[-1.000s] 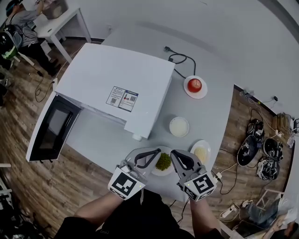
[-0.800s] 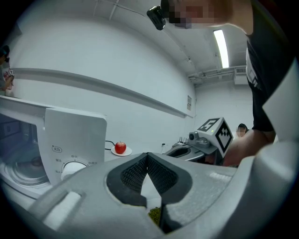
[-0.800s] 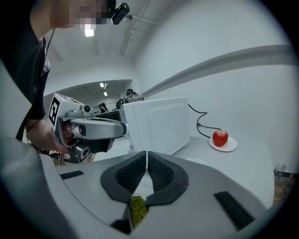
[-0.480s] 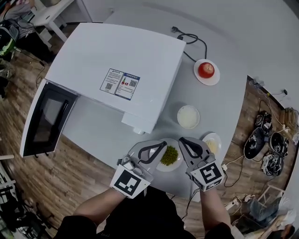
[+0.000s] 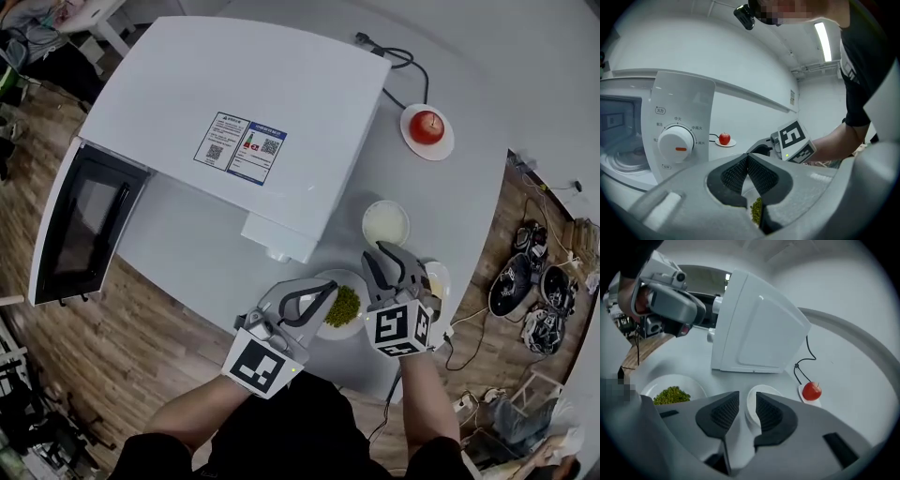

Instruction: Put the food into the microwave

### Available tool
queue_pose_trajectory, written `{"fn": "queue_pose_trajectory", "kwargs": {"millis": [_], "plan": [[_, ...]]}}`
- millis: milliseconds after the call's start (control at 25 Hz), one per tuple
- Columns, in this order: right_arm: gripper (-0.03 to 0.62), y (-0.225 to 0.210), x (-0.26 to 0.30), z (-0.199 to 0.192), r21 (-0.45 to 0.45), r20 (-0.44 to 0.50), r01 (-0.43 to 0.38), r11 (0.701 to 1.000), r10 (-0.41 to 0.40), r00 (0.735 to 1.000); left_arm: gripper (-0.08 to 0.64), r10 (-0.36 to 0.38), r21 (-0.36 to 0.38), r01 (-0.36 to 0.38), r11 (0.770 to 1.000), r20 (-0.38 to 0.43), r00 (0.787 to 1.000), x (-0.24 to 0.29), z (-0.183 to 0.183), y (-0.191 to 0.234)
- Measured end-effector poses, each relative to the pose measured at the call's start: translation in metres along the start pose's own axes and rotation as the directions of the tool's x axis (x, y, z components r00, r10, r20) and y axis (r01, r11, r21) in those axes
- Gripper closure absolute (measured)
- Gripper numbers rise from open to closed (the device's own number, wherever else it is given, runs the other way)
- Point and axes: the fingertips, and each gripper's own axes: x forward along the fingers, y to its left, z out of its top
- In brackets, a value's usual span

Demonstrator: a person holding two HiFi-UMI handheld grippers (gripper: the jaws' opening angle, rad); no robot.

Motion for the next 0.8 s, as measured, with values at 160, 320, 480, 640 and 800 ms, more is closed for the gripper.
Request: {"fn": "queue_pose_trajectory", "kwargs": {"millis": [160,320,480,640,800], "plan": [[0.468,0.0,0.013,-0.008,-0.089,-0.06,0.003,0.996,-0.009,0.998,0.554,0.002,0.001,-0.002,1.0,-0.001,1.0,-0.004,-0.001,0.001],[0.456,0.002,0.021,-0.017,-0.16,-0.124,-0.01,0.987,-0.01,0.992,0.554,0.023,0.007,-0.023,1.0,-0.002,1.0,-0.015,0.005,0.004],[0.454,-0.001,0.031,-0.026,-0.326,-0.188,0.009,0.945,-0.075,0.979,0.554,0.067,-0.007,-0.067,0.998,-0.004,0.998,-0.03,0.01,0.011],[0.454,0.002,0.032,-0.033,-0.466,-0.218,0.015,0.884,-0.131,0.967,0.554,0.097,-0.009,-0.097,0.995,-0.018,0.995,-0.046,0.016,0.015],[0.459,0.003,0.033,-0.035,-0.539,-0.208,0.039,0.842,-0.178,0.962,0.554,0.128,-0.018,-0.129,0.992,-0.02,0.992,-0.058,0.02,0.021]]}}
